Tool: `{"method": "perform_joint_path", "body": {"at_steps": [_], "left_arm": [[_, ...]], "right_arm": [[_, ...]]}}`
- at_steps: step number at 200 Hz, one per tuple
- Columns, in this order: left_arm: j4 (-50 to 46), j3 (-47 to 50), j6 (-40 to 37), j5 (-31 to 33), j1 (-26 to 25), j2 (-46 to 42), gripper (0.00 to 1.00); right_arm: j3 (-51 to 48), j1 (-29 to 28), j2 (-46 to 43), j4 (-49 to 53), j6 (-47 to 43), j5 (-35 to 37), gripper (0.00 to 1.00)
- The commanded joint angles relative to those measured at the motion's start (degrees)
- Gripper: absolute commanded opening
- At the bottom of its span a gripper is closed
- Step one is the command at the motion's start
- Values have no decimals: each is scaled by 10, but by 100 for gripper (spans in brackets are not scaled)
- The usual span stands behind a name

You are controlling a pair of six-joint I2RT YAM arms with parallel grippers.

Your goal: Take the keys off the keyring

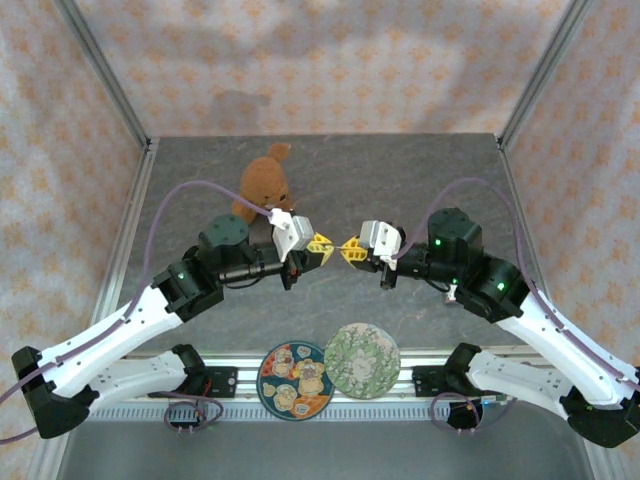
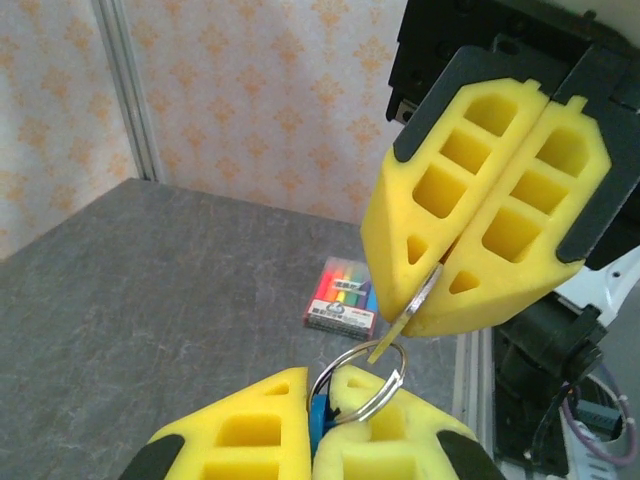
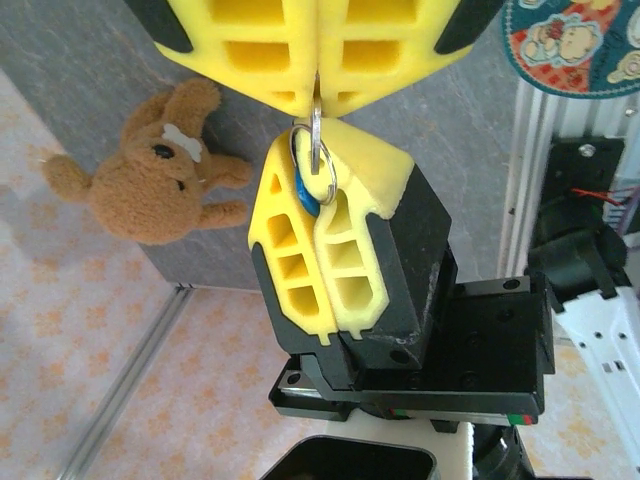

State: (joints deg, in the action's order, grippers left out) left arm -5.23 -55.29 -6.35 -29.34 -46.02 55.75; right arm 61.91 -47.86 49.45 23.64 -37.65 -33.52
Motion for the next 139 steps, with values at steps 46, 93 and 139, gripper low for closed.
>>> {"method": "perform_joint_path", "body": {"at_steps": [46, 93, 139], "left_arm": [[39, -30, -61, 152, 48, 27, 0], [79, -13, -95, 156, 50, 18, 0], [67, -24, -104, 154, 51, 16, 0]], "right_arm": [[16, -14, 5, 54, -65, -45, 0], [10, -21, 1, 67, -77, -34, 0], [4, -63, 1, 81, -114, -5, 0]]}}
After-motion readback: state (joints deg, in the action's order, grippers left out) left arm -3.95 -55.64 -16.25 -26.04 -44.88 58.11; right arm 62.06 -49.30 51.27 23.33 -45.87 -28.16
